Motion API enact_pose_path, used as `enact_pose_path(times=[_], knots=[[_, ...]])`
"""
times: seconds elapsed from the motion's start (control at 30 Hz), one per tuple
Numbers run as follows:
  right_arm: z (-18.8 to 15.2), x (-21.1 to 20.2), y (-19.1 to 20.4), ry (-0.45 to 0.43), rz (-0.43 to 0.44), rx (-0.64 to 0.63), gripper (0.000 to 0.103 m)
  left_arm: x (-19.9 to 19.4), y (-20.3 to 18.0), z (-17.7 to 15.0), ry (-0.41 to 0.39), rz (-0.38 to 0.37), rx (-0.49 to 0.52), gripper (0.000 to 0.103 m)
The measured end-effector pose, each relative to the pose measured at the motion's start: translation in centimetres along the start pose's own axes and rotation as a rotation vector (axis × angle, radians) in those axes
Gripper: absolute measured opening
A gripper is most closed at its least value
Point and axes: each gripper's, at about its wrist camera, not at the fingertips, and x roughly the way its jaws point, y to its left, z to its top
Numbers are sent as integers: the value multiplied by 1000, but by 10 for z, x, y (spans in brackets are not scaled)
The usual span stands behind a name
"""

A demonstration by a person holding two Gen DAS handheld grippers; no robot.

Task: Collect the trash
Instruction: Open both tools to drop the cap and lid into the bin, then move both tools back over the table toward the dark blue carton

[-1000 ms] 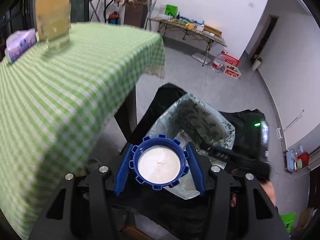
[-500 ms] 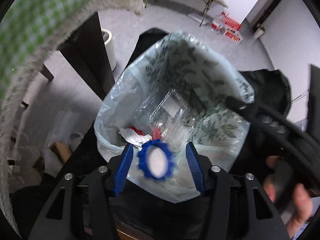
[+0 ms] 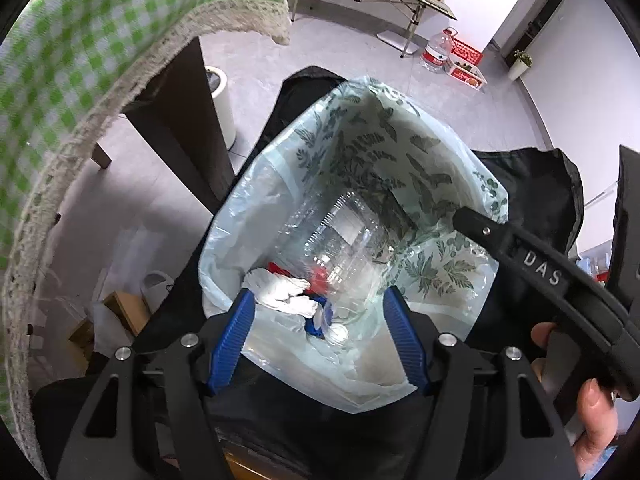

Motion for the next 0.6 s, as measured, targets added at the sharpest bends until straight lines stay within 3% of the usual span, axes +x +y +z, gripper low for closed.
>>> enact_pose_path(times=[0.13,0.3,0.6], knots=[[-1,2,0,9,-5,-4,60,-8,5,1,-27,18,-13,76],[-2,3,4,5,-11,-32,60,-24,7,3,-65,45,16,79],[-5,-12,18,-60,-48,-86,60,-73,19,16,-229,137,40,86]])
